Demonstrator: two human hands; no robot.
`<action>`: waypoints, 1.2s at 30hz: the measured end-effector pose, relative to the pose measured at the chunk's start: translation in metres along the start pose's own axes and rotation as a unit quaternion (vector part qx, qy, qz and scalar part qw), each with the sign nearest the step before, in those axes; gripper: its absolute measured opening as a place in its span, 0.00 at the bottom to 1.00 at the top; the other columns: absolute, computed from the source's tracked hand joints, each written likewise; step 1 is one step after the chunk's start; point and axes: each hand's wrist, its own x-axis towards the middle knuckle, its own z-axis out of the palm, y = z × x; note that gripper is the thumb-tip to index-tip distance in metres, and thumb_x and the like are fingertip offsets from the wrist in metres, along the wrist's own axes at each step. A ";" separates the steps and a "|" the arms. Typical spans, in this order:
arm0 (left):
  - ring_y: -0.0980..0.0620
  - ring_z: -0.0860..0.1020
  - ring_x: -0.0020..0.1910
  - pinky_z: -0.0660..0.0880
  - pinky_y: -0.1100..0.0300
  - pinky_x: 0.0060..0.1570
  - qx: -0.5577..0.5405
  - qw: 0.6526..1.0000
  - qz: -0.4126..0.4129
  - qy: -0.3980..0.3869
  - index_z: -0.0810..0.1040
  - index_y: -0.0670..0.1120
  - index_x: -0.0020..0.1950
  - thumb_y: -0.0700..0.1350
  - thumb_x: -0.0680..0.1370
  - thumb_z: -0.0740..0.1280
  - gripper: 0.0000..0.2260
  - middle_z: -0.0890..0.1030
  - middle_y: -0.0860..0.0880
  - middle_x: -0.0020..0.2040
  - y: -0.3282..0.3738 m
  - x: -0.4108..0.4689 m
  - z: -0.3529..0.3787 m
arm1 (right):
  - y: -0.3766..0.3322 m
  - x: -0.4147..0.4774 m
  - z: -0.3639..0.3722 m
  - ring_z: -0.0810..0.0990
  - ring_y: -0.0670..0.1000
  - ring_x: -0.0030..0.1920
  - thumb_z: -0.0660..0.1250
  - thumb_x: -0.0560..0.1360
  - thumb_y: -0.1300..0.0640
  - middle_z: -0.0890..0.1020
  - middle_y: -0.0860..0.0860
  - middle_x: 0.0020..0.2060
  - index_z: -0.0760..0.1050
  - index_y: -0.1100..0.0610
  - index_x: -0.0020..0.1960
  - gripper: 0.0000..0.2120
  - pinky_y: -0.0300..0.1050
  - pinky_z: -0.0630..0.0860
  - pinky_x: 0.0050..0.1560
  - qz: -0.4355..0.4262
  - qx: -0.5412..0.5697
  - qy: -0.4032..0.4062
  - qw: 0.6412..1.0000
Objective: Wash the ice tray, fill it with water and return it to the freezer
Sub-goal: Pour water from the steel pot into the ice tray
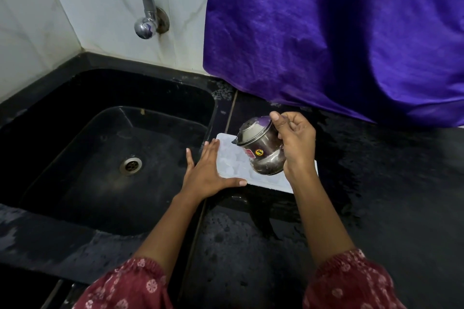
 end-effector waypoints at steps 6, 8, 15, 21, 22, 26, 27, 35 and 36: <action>0.59 0.39 0.74 0.24 0.51 0.63 0.001 1.000 -0.011 -0.012 0.41 0.49 0.76 0.72 0.61 0.67 0.56 0.46 0.53 0.78 0.001 0.001 -0.001 | -0.002 -0.002 -0.016 0.67 0.41 0.27 0.70 0.71 0.56 0.69 0.42 0.21 0.72 0.54 0.34 0.10 0.32 0.69 0.34 0.031 0.071 0.038 0.996; 0.58 0.38 0.74 0.24 0.51 0.63 0.003 1.000 -0.014 -0.018 0.40 0.50 0.76 0.72 0.61 0.66 0.56 0.45 0.54 0.78 0.001 0.002 -0.001 | -0.006 -0.003 -0.027 0.67 0.40 0.26 0.70 0.71 0.56 0.69 0.42 0.21 0.72 0.54 0.33 0.11 0.32 0.69 0.33 0.031 0.089 0.048 0.994; 0.58 0.37 0.74 0.25 0.47 0.64 0.009 1.000 -0.017 -0.007 0.41 0.48 0.76 0.77 0.53 0.59 0.61 0.44 0.53 0.78 0.000 0.004 0.003 | -0.019 -0.009 -0.077 0.68 0.40 0.27 0.70 0.71 0.56 0.70 0.42 0.21 0.72 0.54 0.34 0.09 0.33 0.70 0.34 0.012 0.068 0.097 0.993; 0.57 0.38 0.74 0.26 0.46 0.65 0.018 0.999 -0.028 -0.015 0.42 0.48 0.76 0.79 0.51 0.61 0.63 0.45 0.53 0.78 -0.003 0.007 0.004 | -0.019 -0.022 -0.119 0.67 0.40 0.26 0.70 0.71 0.57 0.71 0.41 0.21 0.72 0.54 0.35 0.09 0.30 0.69 0.31 -0.012 0.016 0.122 0.992; 0.57 0.38 0.74 0.26 0.46 0.65 0.017 0.999 -0.028 -0.015 0.42 0.48 0.76 0.79 0.51 0.60 0.63 0.45 0.53 0.78 -0.003 0.007 0.004 | -0.018 -0.024 -0.125 0.67 0.40 0.26 0.70 0.71 0.57 0.72 0.41 0.21 0.72 0.54 0.35 0.09 0.31 0.69 0.31 -0.012 0.012 0.126 0.992; 0.57 0.38 0.74 0.27 0.45 0.66 0.016 0.999 -0.031 -0.019 0.42 0.49 0.76 0.76 0.54 0.64 0.61 0.45 0.53 0.78 -0.005 0.007 0.003 | -0.014 -0.028 -0.140 0.67 0.40 0.27 0.71 0.71 0.58 0.72 0.41 0.21 0.72 0.54 0.35 0.09 0.31 0.68 0.31 -0.014 -0.003 0.132 0.991; 0.56 0.38 0.74 0.27 0.45 0.66 0.017 0.999 -0.034 -0.023 0.42 0.49 0.76 0.76 0.54 0.65 0.61 0.45 0.53 0.78 -0.005 0.008 0.003 | -0.014 -0.029 -0.143 0.68 0.40 0.27 0.71 0.71 0.58 0.73 0.41 0.21 0.72 0.54 0.35 0.09 0.31 0.68 0.31 -0.013 -0.008 0.132 0.991; 0.55 0.38 0.75 0.28 0.44 0.66 0.027 0.998 -0.047 -0.040 0.41 0.49 0.76 0.78 0.48 0.59 0.64 0.44 0.53 0.78 -0.004 0.010 0.001 | -0.008 -0.035 -0.153 0.69 0.39 0.26 0.71 0.70 0.58 0.74 0.42 0.23 0.72 0.54 0.35 0.09 0.31 0.69 0.31 -0.012 -0.044 0.134 0.990; 0.55 0.38 0.75 0.27 0.44 0.66 0.027 0.998 -0.047 -0.041 0.41 0.49 0.76 0.78 0.49 0.59 0.64 0.44 0.53 0.78 -0.004 0.010 0.002 | -0.008 -0.036 -0.153 0.69 0.39 0.26 0.72 0.70 0.58 0.74 0.42 0.24 0.72 0.54 0.35 0.09 0.31 0.69 0.32 -0.011 -0.050 0.136 0.989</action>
